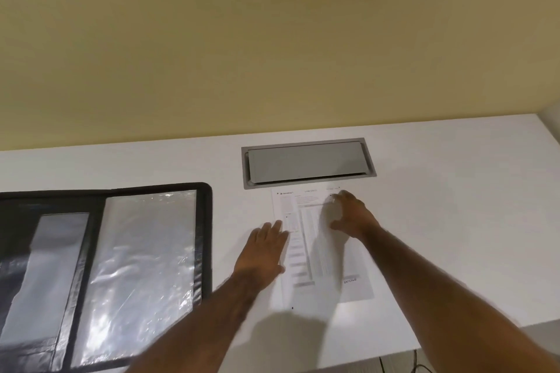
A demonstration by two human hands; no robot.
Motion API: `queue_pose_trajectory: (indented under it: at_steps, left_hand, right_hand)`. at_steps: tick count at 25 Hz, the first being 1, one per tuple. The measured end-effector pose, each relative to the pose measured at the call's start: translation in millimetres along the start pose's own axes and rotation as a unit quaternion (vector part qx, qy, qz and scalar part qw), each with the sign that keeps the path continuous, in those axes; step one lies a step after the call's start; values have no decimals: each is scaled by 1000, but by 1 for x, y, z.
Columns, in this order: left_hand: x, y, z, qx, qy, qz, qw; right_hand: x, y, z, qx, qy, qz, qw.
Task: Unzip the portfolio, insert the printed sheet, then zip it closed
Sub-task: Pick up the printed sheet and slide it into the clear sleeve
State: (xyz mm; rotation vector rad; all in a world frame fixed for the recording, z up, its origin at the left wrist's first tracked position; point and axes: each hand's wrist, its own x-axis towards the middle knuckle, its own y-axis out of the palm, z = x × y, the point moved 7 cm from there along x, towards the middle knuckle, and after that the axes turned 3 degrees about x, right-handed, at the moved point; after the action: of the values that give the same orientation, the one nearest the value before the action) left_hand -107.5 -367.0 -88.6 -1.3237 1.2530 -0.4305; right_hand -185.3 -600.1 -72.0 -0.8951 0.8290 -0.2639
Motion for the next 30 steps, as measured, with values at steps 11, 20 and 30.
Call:
queue_pose_trajectory:
  at_steps: [11,20,30]
  left_hand:
    - [11,11,-5,10,-46,27,999]
    - [10,12,-7,6,-58,33,998]
    - [9,11,-3,-66,-49,23,996]
  right_hand:
    - [34,-17,-7,-49,-24,-11,998]
    - [23,-18,0,269,23,-38,962]
    - [-41,5,-21,436,103,-14,894]
